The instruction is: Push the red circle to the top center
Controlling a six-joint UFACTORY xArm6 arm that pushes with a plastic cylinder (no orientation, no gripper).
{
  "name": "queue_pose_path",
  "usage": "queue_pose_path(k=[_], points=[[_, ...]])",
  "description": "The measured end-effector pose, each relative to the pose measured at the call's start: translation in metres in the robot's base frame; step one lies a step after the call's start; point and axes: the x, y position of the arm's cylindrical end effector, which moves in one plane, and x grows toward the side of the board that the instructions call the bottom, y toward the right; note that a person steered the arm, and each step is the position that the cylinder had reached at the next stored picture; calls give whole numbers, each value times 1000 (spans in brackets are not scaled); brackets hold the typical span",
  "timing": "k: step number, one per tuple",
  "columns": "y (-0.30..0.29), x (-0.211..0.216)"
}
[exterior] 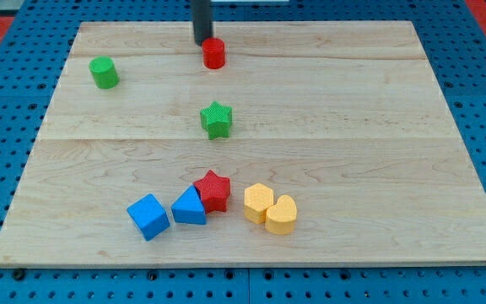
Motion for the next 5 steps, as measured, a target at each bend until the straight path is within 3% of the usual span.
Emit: queue_pose_path(k=[1,2,3,5], points=[[-10,36],[36,32],[69,-16],[32,54]])
